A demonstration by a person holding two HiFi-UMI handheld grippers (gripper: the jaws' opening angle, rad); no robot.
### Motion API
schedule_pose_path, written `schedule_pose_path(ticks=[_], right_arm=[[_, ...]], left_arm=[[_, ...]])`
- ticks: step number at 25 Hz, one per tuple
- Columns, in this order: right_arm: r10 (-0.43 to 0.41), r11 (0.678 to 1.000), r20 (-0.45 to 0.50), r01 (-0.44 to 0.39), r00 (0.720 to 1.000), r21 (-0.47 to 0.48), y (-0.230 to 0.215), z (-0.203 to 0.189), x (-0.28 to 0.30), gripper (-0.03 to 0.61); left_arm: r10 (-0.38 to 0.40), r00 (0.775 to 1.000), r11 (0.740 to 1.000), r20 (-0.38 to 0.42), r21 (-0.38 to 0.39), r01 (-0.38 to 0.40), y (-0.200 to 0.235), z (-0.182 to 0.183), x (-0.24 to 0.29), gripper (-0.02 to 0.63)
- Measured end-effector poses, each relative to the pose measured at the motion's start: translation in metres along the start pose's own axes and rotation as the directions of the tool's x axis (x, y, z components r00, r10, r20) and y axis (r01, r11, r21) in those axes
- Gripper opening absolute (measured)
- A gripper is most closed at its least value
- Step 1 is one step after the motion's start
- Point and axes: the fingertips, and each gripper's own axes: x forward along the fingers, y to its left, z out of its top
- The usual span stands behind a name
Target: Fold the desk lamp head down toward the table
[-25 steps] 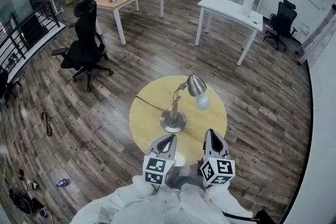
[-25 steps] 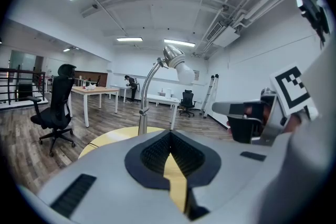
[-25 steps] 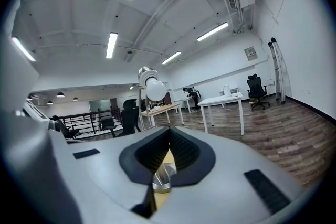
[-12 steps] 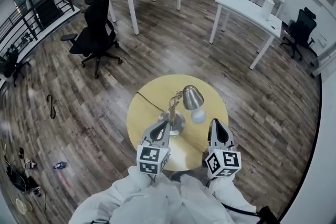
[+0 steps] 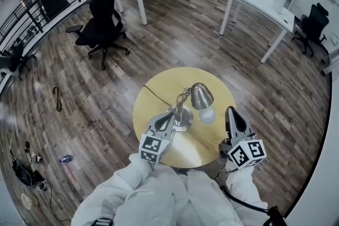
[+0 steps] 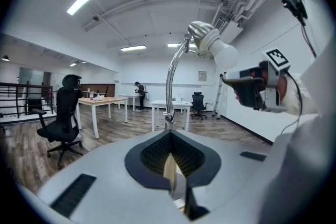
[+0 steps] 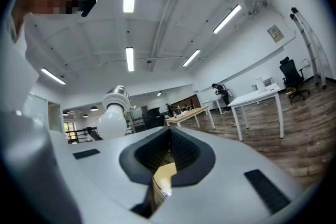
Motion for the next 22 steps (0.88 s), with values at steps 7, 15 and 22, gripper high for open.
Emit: schedule_pose_path(ticks=[7, 15, 22], right_arm=[[0.180, 0.983, -0.019, -0.181, 0.983, -0.025, 0.017, 0.030, 0.005, 0.019], [0.487, 0.871, -0.072, -0.490, 0.870, -0.029, 0.082, 0.065, -0.003, 0.193], [0.575, 0.756, -0.314, -0.638, 0.755, -0.149, 0.121, 0.071, 0.028, 0.230]], left_arm=[[-0.110, 0.992, 0.992, -0.055, 0.047, 0.113, -0.002, -0.032, 0.036, 0.147], [-0.156, 0.981, 0.968, -0.117, 0.182, 0.175, 0.000, -0.032, 0.065, 0.151], [-0.194, 0.976, 0.970, -0.097, 0.129, 0.206, -0.004, -0.030, 0.066, 0.118]])
